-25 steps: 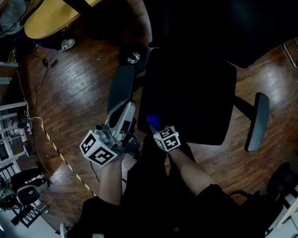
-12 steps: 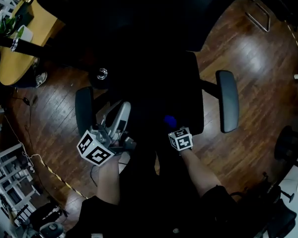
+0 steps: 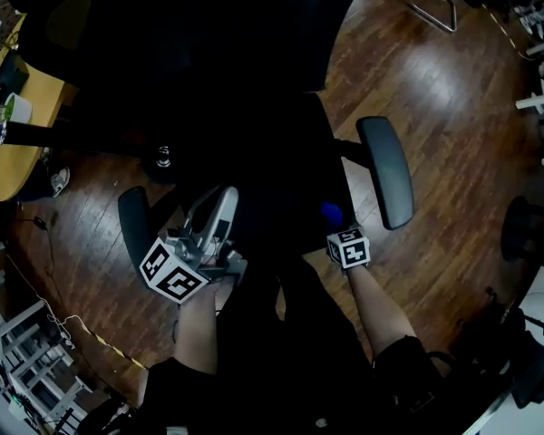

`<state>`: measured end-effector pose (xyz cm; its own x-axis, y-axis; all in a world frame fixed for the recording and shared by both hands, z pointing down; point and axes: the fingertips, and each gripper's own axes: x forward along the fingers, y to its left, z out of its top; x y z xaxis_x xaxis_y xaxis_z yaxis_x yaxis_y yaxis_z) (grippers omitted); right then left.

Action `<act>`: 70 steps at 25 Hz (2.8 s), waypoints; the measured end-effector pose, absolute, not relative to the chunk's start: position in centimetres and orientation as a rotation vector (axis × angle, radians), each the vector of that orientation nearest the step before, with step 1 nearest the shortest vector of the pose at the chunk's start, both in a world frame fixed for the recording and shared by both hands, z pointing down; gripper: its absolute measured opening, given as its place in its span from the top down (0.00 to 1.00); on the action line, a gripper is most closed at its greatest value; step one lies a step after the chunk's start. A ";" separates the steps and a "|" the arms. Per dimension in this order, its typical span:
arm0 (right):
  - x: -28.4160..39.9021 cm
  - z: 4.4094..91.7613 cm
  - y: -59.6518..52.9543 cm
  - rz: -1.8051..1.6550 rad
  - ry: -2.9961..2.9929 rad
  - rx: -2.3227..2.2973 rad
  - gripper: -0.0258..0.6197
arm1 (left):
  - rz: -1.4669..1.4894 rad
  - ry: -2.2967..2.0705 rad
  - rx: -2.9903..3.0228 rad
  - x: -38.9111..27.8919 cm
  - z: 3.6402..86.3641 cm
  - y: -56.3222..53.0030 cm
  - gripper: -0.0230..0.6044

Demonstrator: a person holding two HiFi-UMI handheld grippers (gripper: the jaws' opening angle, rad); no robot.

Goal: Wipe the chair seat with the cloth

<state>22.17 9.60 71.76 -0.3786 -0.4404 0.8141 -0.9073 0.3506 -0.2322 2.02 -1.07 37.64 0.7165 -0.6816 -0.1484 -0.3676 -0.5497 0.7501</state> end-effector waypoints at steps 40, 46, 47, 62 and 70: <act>7.4 16.9 8.5 0.313 -3.401 0.914 0.90 | -0.750 -0.704 2.585 -2.7 16.6 9.7 0.98; 7.8 17.4 10.7 0.342 -3.437 0.920 0.90 | -0.732 -0.790 2.535 -4.4 18.4 12.6 0.98; 7.9 17.3 11.5 0.337 -3.439 0.925 0.90 | -0.733 -0.779 2.535 -4.3 18.5 13.3 0.98; 5.6 18.2 26.5 0.317 -3.367 1.007 0.90 | -0.753 -0.672 2.544 -5.7 19.2 27.2 0.98; 6.9 17.9 27.4 0.311 -3.390 0.947 0.90 | -0.788 -0.726 2.545 -5.0 18.1 28.8 0.98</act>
<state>6.94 27.36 17.93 -0.7859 -0.5287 -0.3208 -0.4614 0.8467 -0.2650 -4.96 28.85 18.07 0.7096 -0.5732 -0.4098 -0.3616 -0.7954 0.4864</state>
